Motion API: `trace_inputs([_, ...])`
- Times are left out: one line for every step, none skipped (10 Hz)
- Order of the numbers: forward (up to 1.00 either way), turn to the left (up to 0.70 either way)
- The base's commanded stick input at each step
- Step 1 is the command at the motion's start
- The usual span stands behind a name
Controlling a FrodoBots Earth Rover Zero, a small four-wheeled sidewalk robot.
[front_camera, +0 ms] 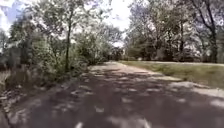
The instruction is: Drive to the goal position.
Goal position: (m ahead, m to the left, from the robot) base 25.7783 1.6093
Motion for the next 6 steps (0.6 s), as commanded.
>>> trace_inputs([1.00, 0.00])
trace_inputs([1.00, 0.00])
trace_inputs([1.00, 0.00])
trace_inputs([1.00, 0.00])
trace_inputs([1.00, 0.00])
trace_inputs([1.00, 0.00])
